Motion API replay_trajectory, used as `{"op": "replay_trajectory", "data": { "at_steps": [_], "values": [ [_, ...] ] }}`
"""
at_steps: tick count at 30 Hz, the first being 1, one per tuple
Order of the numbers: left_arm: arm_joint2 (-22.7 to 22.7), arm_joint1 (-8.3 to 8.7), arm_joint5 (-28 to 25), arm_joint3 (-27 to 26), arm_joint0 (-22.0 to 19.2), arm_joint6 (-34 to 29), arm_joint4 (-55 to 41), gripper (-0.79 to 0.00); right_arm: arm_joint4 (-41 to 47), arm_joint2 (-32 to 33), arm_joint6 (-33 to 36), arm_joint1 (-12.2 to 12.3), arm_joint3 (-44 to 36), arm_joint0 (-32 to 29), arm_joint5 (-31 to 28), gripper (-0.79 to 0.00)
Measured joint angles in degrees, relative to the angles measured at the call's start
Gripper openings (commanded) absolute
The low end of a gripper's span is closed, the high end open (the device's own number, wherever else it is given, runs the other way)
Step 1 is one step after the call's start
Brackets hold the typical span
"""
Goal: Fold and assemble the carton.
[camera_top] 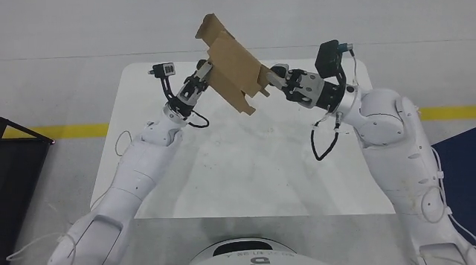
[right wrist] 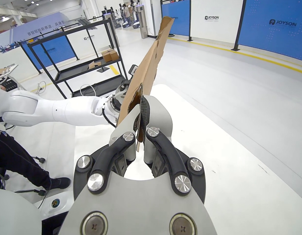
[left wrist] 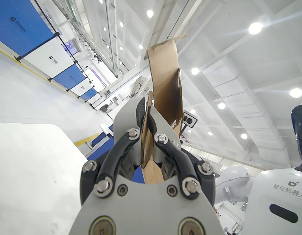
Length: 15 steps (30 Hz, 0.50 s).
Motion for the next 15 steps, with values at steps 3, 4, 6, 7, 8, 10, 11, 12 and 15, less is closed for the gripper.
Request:
{"op": "replay_trajectory", "data": {
  "at_steps": [3, 4, 6, 7, 8, 10, 11, 12, 15],
  "values": [
    [0.0, 0.28, 0.0, 0.3, 1.1, -6.9, -5.3, 0.0, -1.1, 0.7, -0.1, 0.2, -1.2, -0.6, 0.3, -0.785],
    [0.0, 0.41, 0.3, 0.4, 1.3, -9.3, -7.7, 0.0, -1.4, 0.8, 0.0, 0.3, -1.6, -0.8, 0.4, -0.785],
    [-0.3, 0.82, 1.2, 0.6, 1.6, -15.4, -13.2, -0.046, -1.6, 1.2, 0.4, 0.4, -2.5, -1.1, 0.3, -0.785],
    [-0.6, 1.05, 1.7, 0.6, 1.7, -18.0, -15.2, -0.031, -1.6, 1.3, 0.8, 0.5, -2.7, -1.3, 0.3, -0.785],
    [-0.9, 1.29, 2.7, 0.4, 1.8, -20.2, -17.0, -0.031, -1.5, 1.3, 1.3, 0.6, -3.0, -1.4, 0.3, -0.785],
    [-1.8, 1.99, 5.7, -0.6, 2.1, -23.6, -18.5, -0.055, -1.0, 1.4, 3.0, 0.7, -3.5, -1.5, 0.4, -0.785],
    [-2.1, 2.29, 6.9, -1.1, 2.3, -24.7, -18.3, -0.086, -0.8, 1.4, 3.7, 0.8, -3.7, -1.5, 0.4, -0.785],
    [-2.3, 2.66, 8.5, -1.9, 2.6, -26.2, -18.0, -0.092, -0.5, 1.3, 4.4, 0.9, -4.0, -1.5, 0.4, -0.785],
    [-2.4, 3.32, 12.1, -3.9, 3.0, -29.8, -18.1, -0.135, -0.2, 0.9, 6.1, 1.1, -4.8, -1.5, 0.4, -0.785]
  ]
}}
